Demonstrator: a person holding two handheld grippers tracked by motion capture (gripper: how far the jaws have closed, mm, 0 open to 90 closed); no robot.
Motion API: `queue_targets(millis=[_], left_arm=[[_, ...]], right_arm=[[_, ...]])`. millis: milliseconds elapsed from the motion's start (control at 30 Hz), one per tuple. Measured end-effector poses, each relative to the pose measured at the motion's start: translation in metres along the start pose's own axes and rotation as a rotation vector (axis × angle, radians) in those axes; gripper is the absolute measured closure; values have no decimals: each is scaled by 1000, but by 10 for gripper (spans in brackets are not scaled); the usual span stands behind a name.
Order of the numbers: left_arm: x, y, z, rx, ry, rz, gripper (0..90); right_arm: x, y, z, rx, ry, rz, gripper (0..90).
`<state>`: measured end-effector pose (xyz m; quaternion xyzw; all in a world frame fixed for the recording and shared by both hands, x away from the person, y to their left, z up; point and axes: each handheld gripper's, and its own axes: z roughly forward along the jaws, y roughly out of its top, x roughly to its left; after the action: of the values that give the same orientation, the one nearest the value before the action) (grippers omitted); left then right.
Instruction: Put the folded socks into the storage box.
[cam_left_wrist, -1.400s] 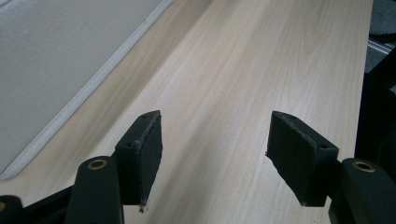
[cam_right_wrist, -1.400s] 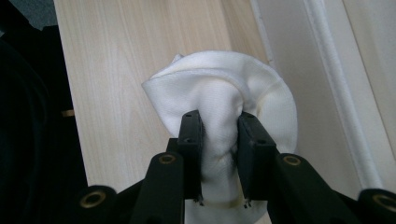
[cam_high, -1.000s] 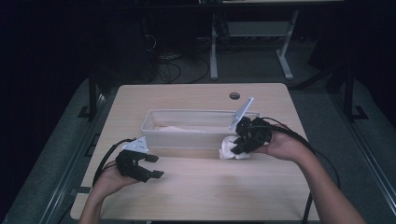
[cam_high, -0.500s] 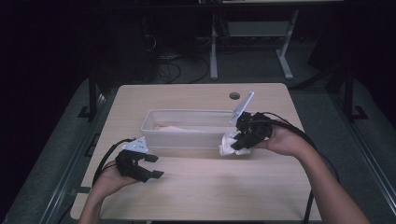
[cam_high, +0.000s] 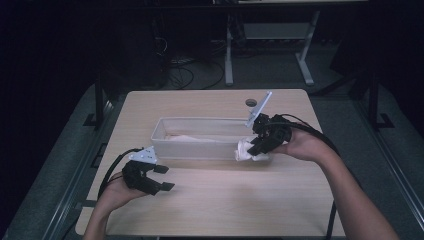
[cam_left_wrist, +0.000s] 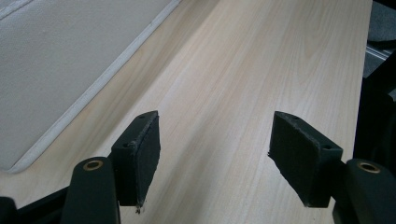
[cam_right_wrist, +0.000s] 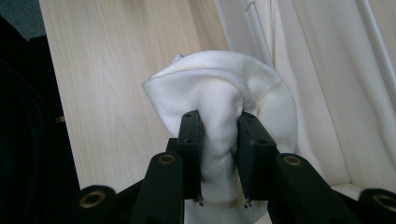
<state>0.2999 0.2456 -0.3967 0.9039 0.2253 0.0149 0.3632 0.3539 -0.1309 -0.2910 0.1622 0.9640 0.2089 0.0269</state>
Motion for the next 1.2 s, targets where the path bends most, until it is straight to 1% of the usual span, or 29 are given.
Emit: queue_targets(millis=[233, 400, 433, 500, 567, 633, 667, 833, 1000, 1033, 1067, 1133, 1200], left_arm=[[0, -3, -3, -1, 10, -10, 332], [0, -3, -3, -4, 10, -13, 330], [1, -3, -3, -5, 8, -16, 329], [1, -3, -4, -3, 3, -17, 326], [2, -2, -5, -6, 7, -16, 326], [2, -3, -5, -7, 7, -17, 326], [2, -3, -5, -7, 6, -18, 325], [4, -4, -5, 4, 9, -21, 323], [4, -4, -8, -13, 9, -24, 323], [4, -4, -8, -13, 9, -24, 323], [5, -4, -8, -10, 10, -21, 323], [5, -5, -8, -10, 9, -24, 314], [6, -6, -9, -18, 9, -30, 313]], right_arm=[[-9, 3, -5, 0, -8, 6, 727], [-14, 1, -9, 3, -14, 13, 727], [-17, 0, -11, 8, -18, 19, 727], [-20, 0, -13, 8, -10, 20, 726], [-22, 0, -14, 19, -20, 25, 726], [-24, 0, -14, 15, -18, 26, 726], [-27, 1, -15, 17, -24, 28, 726], [-33, 2, -15, 13, -23, 34, 726], [-44, 4, -15, 21, -27, 46, 725], [-44, 4, -15, 21, -27, 46, 725], [-48, 3, -15, 15, -24, 55, 725], [-50, 3, -14, 19, -27, 54, 725], [-55, 2, -10, 25, -22, 63, 725]])
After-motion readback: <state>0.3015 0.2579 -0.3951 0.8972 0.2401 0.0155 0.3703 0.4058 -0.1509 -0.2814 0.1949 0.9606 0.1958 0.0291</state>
